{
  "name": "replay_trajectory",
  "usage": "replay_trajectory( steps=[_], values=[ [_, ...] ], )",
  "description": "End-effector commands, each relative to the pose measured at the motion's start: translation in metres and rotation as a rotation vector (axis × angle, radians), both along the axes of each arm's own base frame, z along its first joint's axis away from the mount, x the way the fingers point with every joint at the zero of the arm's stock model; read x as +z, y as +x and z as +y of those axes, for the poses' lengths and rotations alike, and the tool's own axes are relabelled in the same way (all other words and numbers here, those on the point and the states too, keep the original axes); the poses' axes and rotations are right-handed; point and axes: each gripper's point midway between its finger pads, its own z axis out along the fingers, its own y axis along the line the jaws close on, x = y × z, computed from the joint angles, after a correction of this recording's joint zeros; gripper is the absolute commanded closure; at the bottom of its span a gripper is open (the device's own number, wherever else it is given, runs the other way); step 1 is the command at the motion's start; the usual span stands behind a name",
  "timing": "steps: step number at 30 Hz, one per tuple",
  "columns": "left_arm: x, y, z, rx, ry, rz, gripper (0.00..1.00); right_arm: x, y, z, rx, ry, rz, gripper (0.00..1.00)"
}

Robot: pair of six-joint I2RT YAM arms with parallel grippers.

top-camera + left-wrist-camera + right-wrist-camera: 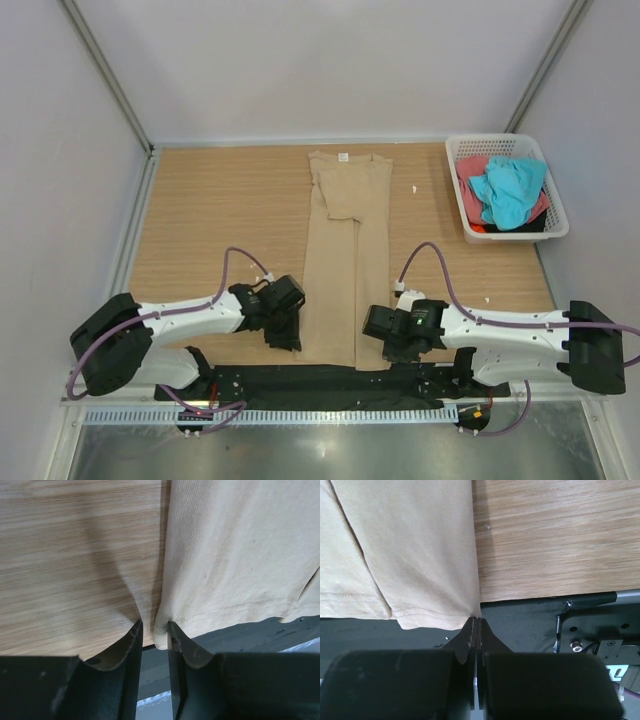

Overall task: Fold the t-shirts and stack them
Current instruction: Fold the tshirt

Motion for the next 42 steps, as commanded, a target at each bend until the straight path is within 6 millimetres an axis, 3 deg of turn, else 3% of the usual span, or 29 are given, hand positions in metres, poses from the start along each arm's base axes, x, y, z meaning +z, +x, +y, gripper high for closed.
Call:
replay_trajectory(
  steps=[1,5,7,11,14,18,24,27,29,42],
  values=[
    [-0.001,0.001,-0.005,0.011,-0.006,-0.018,0.73,0.003,0.005,0.002,-0.011,0.017,-0.028,0.99],
    [-0.003,-0.002,-0.009,0.011,-0.028,0.0,0.87,0.003,0.005,0.001,0.001,0.015,-0.034,0.99],
    [-0.003,-0.003,-0.008,0.028,-0.029,0.006,0.87,0.004,0.006,0.001,0.003,0.016,-0.039,0.99],
    [0.004,-0.005,-0.007,0.054,-0.061,0.002,0.62,0.007,0.006,-0.001,-0.012,0.038,-0.05,0.99],
    [0.009,-0.005,-0.008,0.073,-0.083,-0.006,0.54,0.006,0.006,-0.003,-0.013,0.046,-0.052,0.99],
    [0.008,-0.007,-0.008,0.077,-0.082,0.0,0.55,0.005,0.005,-0.005,-0.007,0.039,-0.049,0.99],
    [0.004,-0.013,-0.014,0.069,-0.081,0.009,0.62,0.005,0.005,-0.002,-0.004,0.044,-0.051,0.99],
    [0.001,-0.014,-0.014,0.076,-0.074,0.015,0.79,0.005,0.007,-0.002,-0.009,0.045,-0.054,0.99],
    [0.001,-0.013,-0.013,0.09,-0.075,0.012,0.99,0.005,0.007,-0.005,-0.016,0.032,-0.06,0.99],
    [0.022,0.003,-0.03,0.178,-0.152,-0.006,1.0,0.021,0.03,0.001,0.027,0.009,-0.173,0.99]
  ],
)
